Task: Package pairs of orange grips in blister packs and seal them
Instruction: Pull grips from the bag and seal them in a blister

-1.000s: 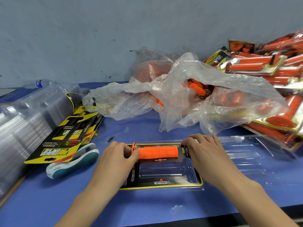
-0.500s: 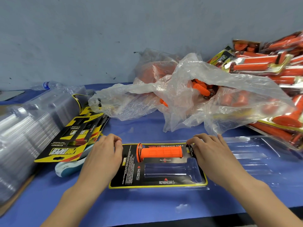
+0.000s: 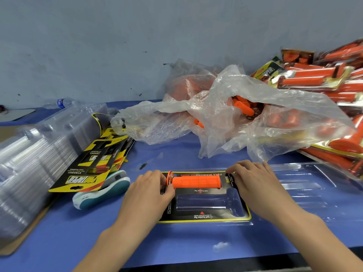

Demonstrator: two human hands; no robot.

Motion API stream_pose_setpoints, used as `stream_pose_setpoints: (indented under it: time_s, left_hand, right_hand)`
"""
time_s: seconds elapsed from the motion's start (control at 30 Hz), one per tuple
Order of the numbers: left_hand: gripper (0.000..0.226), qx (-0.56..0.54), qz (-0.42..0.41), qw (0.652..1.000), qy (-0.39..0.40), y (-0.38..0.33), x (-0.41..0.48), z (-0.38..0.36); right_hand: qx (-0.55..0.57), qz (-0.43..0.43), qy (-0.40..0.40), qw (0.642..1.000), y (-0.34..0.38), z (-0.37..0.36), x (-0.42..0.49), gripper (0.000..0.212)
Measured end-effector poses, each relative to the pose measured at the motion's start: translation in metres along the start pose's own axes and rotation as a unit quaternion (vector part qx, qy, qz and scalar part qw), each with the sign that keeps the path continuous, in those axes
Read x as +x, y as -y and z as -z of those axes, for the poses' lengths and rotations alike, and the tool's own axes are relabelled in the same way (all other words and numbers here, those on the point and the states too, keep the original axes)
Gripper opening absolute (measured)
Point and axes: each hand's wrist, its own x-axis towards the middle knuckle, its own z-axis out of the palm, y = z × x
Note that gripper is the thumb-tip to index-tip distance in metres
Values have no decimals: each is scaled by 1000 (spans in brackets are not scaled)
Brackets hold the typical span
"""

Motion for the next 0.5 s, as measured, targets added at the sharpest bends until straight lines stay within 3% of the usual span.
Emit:
stream_pose_setpoints:
  time_s: [0.33,0.5]
  left_hand:
    - [32,-19,-4,1000,10,8,1,8]
    - [32,-35,-3,999,-26,17,8,13]
  right_hand:
    - [8,9,-19,1000,2,4,0,31]
    - [104,-18,-24,994,6,13,4,31]
